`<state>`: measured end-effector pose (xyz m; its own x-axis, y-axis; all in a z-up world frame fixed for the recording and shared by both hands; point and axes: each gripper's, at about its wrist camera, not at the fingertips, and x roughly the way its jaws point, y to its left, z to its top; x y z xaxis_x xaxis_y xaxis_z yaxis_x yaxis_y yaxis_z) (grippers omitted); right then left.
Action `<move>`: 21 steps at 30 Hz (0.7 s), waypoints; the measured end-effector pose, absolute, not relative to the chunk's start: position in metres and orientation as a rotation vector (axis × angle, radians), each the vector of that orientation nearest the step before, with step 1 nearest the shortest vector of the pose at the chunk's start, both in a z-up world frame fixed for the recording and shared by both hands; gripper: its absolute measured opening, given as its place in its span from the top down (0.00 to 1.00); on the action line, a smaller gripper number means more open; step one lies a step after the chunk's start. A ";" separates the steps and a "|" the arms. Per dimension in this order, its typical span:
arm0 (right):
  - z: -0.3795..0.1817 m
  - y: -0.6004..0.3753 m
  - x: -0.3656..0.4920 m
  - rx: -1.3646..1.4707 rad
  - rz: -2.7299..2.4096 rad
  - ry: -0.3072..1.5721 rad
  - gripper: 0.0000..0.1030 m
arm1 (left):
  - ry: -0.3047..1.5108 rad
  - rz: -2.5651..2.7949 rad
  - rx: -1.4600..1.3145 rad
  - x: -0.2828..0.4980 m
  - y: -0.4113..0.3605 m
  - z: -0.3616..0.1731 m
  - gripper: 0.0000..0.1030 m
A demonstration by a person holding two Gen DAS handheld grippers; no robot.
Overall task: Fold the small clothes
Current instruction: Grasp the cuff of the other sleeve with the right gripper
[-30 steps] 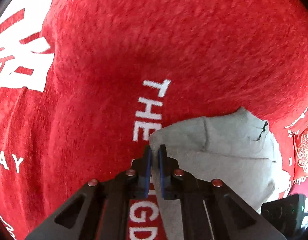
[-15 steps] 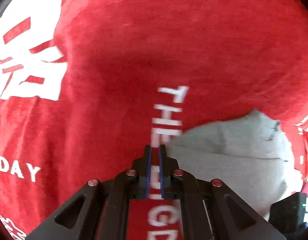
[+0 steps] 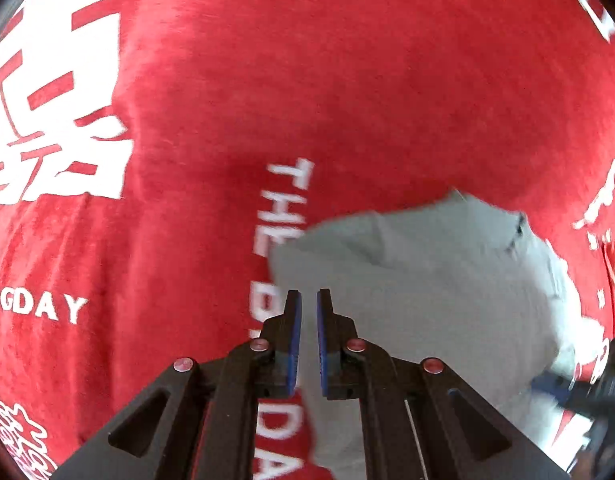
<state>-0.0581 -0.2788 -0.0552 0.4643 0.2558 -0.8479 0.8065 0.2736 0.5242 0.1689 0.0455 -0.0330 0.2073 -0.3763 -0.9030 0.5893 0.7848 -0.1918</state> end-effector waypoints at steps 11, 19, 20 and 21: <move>-0.027 -0.346 -0.057 1.000 -0.542 1.024 0.93 | 1.164 -0.590 0.312 0.127 0.022 -0.070 0.91; -0.058 -0.348 -0.086 1.154 -0.634 1.106 0.86 | 1.180 -0.533 0.314 0.124 0.020 -0.064 0.91; -0.055 -0.348 -0.092 1.157 -0.651 1.105 0.86 | 1.179 -0.527 0.331 0.120 0.020 -0.061 0.91; -0.052 -0.348 -0.095 1.138 -0.671 1.119 0.85 | 1.178 -0.527 0.343 0.116 0.017 -0.057 0.91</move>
